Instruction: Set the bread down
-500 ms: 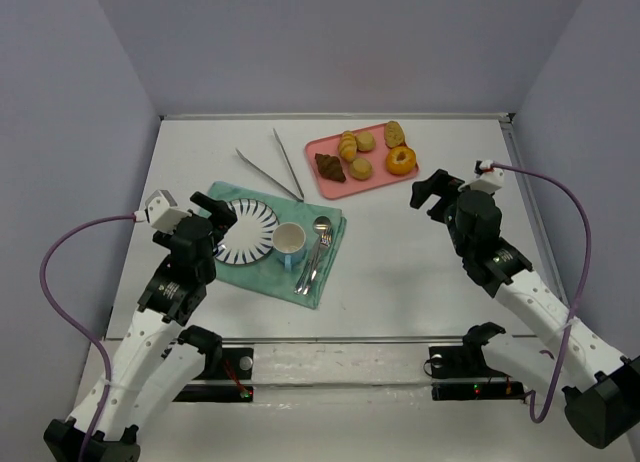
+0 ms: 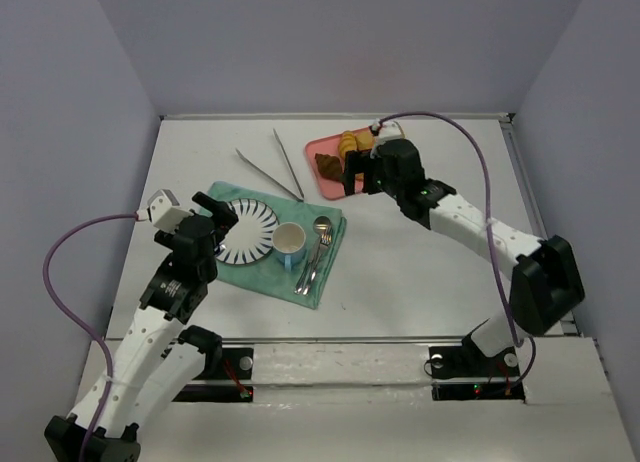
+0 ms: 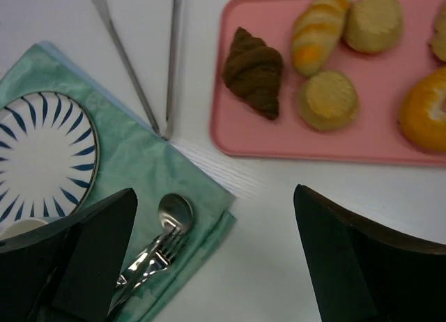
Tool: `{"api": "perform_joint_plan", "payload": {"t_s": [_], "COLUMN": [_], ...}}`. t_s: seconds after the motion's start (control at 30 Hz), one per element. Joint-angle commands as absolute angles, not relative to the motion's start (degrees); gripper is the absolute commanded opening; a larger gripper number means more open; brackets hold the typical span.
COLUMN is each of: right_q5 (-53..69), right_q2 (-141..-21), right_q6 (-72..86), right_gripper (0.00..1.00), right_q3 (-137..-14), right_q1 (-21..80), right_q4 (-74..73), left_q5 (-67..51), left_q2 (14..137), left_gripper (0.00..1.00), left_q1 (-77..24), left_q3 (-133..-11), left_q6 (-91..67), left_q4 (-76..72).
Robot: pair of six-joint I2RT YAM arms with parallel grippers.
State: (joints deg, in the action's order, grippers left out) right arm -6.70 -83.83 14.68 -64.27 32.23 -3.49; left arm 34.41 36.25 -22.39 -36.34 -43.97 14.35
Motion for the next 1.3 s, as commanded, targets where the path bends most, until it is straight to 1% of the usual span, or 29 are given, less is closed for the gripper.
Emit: {"api": "perform_joint_plan", "payload": {"t_s": [0.0, 0.03, 0.07, 0.13, 0.17, 0.27, 0.3, 0.43, 0.57, 0.63, 0.77, 0.97, 1.27], "right_q5": [3.0, 3.9, 4.6, 6.8, 8.0, 9.1, 9.8, 10.5, 6.5, 7.6, 11.2, 9.5, 6.9], "right_q2": [-100.2, -106.1, -109.0, -114.7, -120.2, -127.6, -132.4, -141.7, -148.4, -152.4, -155.0, -157.1, -153.6], "right_q6": [5.5, 3.9, 2.8, 0.7, -1.7, -4.2, -4.3, -4.4, -4.0, -4.6, -5.6, -5.4, -3.9], "right_gripper": [1.0, 1.0, 1.0, 1.0, 1.0, 1.0, 1.0, 1.0, 1.0, 1.0, 1.0, 1.0, 1.0], "right_q3": [-82.2, -85.2, -91.0, -97.2, -104.0, -112.9, -119.2, -131.3, -138.1, -143.1, -145.2, -148.1, -146.2], "right_q1": [36.6, 36.7, 36.7, 37.2, 37.7, 38.2, 38.2, 38.2, 38.2, 38.2, 39.3, 39.3, 39.3], "right_q4": [-7.7, -8.3, -8.7, -11.4, -12.7, -16.1, -17.5, -22.0, -22.8, -25.7, -26.9, -28.3, -24.6], "left_q5": [36.0, 36.1, 36.1, 36.5, 36.8, 36.7, 36.7, 38.1, 38.5, 38.4, 38.8, 39.2, 40.2], "left_q2": [36.6, 36.3, 36.2, 35.9, 35.8, 35.4, 35.5, 35.1, 34.2, 33.8, 33.9, 34.1, 35.1], "left_gripper": [0.99, 0.99, 0.99, 0.99, 0.99, 0.99, 0.99, 0.99, 0.99, 0.99, 0.99, 0.99, 0.99], "left_q1": [-22.2, -22.1, -22.1, -22.1, -22.1, -22.0, -22.0, -21.8, -21.7, -21.6, -21.4, -21.4, -21.2], "left_q3": [-36.6, -36.5, -36.4, -36.5, -36.3, -35.9, -36.0, -36.4, -35.9, -35.4, -35.2, -35.2, -35.3], "left_q6": [-43.9, -44.0, -44.1, -43.9, -43.6, -43.1, -43.0, -43.2, -43.3, -43.2, -43.2, -43.2, -43.2], "left_q4": [13.1, 13.1, 13.0, 13.2, 13.2, 12.3, 12.4, 13.1, 12.8, 12.0, 11.5, 11.5, 11.2]}}
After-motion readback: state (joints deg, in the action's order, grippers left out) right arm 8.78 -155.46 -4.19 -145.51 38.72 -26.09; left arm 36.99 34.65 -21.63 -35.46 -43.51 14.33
